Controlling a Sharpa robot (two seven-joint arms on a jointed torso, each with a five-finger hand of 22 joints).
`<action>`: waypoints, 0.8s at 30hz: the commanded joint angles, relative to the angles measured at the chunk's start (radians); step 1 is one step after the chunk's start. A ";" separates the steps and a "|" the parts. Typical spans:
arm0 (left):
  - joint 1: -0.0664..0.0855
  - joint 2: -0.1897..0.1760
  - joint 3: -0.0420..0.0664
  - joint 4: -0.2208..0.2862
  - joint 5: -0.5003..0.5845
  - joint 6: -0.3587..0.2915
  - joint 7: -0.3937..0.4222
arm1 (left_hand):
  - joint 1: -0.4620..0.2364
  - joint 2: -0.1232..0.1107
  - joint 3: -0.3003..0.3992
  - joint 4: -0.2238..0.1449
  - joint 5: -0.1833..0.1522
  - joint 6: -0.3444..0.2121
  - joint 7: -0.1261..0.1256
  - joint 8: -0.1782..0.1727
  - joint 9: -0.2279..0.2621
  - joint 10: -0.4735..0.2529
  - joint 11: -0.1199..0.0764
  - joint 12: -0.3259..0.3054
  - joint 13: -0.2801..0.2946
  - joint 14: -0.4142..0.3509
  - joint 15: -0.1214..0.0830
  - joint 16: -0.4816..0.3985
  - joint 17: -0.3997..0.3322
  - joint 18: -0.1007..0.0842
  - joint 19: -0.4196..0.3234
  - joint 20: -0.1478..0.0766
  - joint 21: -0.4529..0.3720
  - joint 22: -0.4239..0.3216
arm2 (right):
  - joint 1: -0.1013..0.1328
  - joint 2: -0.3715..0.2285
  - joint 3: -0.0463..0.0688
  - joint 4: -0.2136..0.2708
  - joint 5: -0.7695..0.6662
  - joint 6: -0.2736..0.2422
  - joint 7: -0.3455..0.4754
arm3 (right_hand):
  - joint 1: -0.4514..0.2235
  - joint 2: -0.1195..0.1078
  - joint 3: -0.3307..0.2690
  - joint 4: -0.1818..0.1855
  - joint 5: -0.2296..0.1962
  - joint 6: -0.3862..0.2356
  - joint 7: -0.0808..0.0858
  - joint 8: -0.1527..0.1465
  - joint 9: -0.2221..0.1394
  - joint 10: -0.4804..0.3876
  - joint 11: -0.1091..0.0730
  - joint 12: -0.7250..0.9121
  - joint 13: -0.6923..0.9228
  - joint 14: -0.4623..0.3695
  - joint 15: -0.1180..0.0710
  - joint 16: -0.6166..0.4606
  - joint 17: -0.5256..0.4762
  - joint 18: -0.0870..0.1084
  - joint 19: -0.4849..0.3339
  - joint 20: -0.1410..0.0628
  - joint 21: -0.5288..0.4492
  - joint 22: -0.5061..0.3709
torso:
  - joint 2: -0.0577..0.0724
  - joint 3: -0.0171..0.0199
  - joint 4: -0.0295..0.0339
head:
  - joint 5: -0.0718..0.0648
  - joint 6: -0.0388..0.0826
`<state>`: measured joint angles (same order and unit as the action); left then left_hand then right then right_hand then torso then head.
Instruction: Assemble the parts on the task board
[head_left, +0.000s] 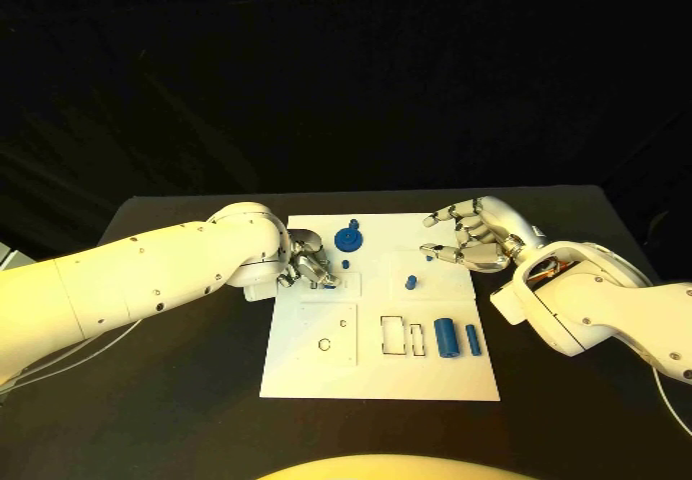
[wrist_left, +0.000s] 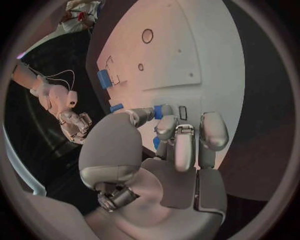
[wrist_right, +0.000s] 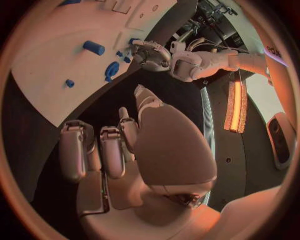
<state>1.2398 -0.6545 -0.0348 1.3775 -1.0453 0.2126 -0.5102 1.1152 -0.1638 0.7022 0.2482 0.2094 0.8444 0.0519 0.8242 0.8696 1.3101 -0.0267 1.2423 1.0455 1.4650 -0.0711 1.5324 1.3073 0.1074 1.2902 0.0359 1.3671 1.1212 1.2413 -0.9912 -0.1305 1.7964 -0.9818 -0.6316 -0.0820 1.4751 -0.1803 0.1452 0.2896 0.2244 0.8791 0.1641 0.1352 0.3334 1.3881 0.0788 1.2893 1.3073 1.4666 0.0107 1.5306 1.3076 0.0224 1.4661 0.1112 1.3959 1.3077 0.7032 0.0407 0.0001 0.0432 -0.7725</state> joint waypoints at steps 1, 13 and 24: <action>0.002 0.005 -0.001 -0.003 0.011 0.052 -0.007 | 0.003 0.002 0.244 -0.243 0.005 0.000 -0.005 -0.006 0.001 0.005 0.001 0.003 0.001 0.084 -0.009 0.004 0.185 -0.013 0.008 -0.003 0.006 0.001 | -0.001 0.002 0.000 0.000 -0.003 0.014 0.004 | -0.004 0.005 0.006 0.001 0.004 0.007 0.001 0.005 -0.001 -0.002 -0.001 0.003 0.059 0.081 -0.008 -0.003 0.177 0.018 0.025 -0.004 -0.002 0.167 | 0.000 0.0002 -0.0004 | -0.001 0.001; 0.022 0.018 0.000 -0.018 0.027 0.065 -0.009 | 0.003 0.001 0.245 -0.244 0.005 0.000 -0.005 -0.007 0.001 0.006 0.000 0.003 0.002 0.085 -0.009 0.004 0.186 -0.013 0.008 -0.003 0.007 0.002 | -0.004 0.006 0.000 -0.003 -0.003 0.013 0.005 | -0.006 0.003 0.009 0.000 0.005 0.006 0.001 0.006 -0.002 -0.001 -0.001 0.003 0.058 0.081 -0.008 -0.004 0.177 0.018 0.026 -0.005 -0.003 0.167 | 0.001 0.0005 0.0012 | -0.001 0.000; 0.028 0.036 0.000 -0.044 0.037 0.080 -0.022 | 0.002 0.001 0.247 -0.245 0.007 0.002 -0.005 -0.008 0.001 0.007 0.001 0.004 0.002 0.084 -0.009 0.004 0.185 -0.013 0.008 -0.003 0.006 0.002 | -0.006 0.008 0.000 -0.005 -0.003 0.014 0.005 | -0.006 0.003 0.009 0.000 0.005 0.006 0.001 0.006 -0.002 -0.001 -0.001 0.003 0.058 0.081 -0.008 -0.004 0.177 0.018 0.026 -0.005 -0.003 0.167 | -0.001 0.0007 0.0020 | 0.000 -0.002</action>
<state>1.2637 -0.6223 -0.0354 1.3351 -1.0247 0.2618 -0.5242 1.1126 -0.1663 0.7023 0.2482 0.2129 0.8453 0.0538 0.8212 0.8685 1.3101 -0.0266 1.2423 1.0476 1.4650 -0.0711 1.5324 1.3073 0.1074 1.2937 0.0324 1.3698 1.1226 1.2367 -0.9839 -0.1307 1.7915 -0.9818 -0.6305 -0.0823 1.4751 -0.1803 0.1452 0.2896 0.2244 0.8791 0.1641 0.1352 0.3322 1.3881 0.0788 1.2893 1.3081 1.4666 0.0107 1.5307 1.3073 0.0224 1.4661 0.1112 1.3959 1.3074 0.7033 0.0412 0.0014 0.0426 -0.7736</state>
